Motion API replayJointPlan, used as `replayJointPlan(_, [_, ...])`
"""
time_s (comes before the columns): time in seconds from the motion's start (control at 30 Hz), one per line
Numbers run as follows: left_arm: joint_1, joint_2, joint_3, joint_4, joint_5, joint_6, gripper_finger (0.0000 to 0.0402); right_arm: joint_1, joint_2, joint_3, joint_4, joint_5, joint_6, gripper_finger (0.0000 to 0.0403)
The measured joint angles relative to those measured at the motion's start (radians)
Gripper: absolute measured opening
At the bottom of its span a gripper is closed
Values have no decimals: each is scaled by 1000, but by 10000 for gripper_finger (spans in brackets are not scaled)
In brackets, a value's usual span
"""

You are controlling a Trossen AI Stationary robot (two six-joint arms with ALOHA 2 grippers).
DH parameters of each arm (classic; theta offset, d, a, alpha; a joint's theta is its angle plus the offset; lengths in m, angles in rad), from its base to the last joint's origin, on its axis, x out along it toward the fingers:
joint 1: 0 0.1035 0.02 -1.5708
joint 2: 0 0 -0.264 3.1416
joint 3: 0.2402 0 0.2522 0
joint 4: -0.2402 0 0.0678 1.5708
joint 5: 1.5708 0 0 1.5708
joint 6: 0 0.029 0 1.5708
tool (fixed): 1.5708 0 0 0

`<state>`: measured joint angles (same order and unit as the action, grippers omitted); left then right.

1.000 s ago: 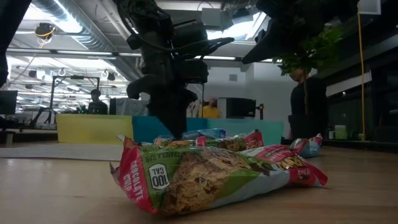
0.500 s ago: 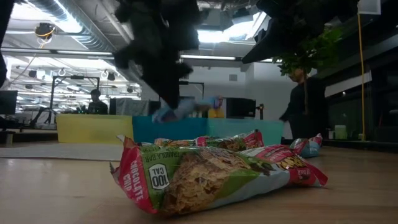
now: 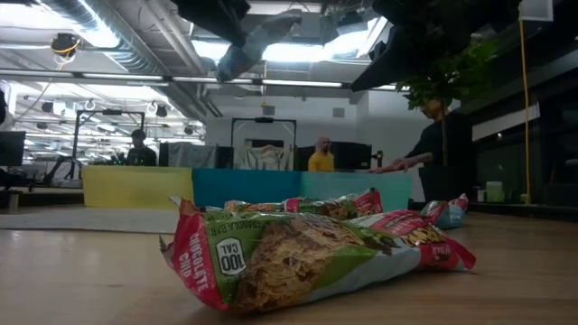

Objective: Pick and place Granola Bars by type
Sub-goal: Put the blue granola bar into the blue bin

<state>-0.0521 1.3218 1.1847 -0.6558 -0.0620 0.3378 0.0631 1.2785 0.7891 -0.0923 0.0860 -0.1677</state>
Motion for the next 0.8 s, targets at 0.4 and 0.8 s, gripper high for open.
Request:
replayJointPlan(0.4, [17,-18,0,-39,-87,45,18,0,0,0,68,0,-104,67])
replayJointPlan(0.8, [268,-17,0,36,-146,187,18,0,0,0,104,0,-96,67])
